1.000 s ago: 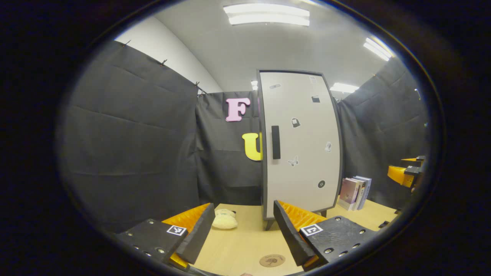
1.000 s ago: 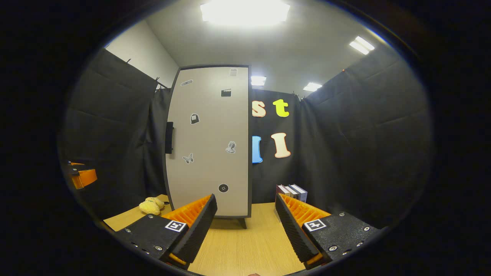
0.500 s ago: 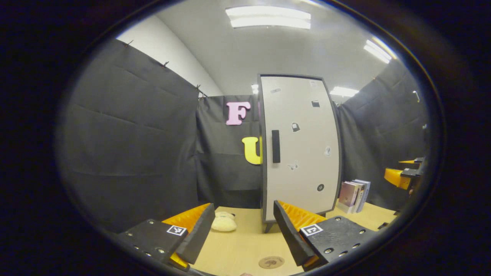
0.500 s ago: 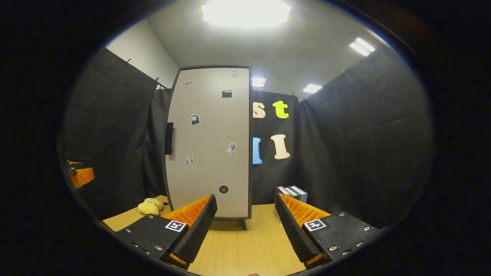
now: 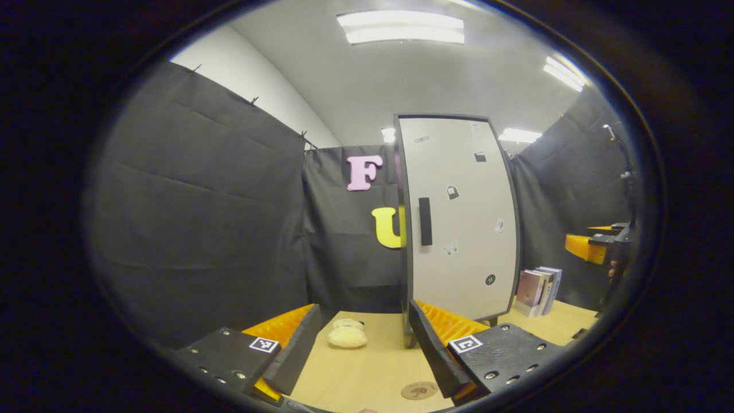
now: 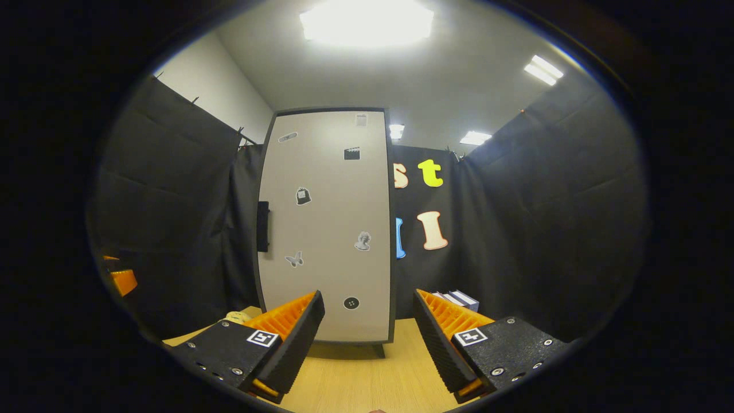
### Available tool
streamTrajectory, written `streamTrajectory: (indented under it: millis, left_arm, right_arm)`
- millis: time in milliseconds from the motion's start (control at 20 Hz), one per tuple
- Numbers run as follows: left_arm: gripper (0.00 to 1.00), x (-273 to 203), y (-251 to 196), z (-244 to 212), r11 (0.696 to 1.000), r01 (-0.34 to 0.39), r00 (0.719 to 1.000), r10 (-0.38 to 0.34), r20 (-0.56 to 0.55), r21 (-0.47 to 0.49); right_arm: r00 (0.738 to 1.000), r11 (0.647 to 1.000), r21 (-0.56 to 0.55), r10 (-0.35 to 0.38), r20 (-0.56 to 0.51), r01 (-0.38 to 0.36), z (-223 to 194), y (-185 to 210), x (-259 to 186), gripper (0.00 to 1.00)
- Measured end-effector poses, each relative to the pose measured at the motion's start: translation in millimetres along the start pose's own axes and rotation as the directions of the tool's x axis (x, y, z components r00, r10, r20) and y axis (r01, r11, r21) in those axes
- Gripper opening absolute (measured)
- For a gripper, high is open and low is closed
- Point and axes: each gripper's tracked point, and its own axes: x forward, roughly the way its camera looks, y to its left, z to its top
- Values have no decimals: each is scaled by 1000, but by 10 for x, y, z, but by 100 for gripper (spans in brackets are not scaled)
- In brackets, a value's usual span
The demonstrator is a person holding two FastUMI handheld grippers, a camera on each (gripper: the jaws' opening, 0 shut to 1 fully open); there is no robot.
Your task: Open the cabinet door with the right hand, grasp the bottle in the cabinet with the left hand and place it on the coaster, then close the cabinet door with the right hand.
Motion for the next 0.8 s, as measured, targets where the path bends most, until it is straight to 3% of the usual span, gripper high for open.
streamTrajectory:
  millis: [300,800]
  left_arm:
    - [92,-130,239,-40,999,-35,999,35,-10,8]
    - [92,-285,667,-45,994,-111,994,111,1,6]
  right_arm:
    - [997,997,39,68,33,-69,267,424,408,95]
    - [988,987,47,156,-7,-156,412,1163,1150,95]
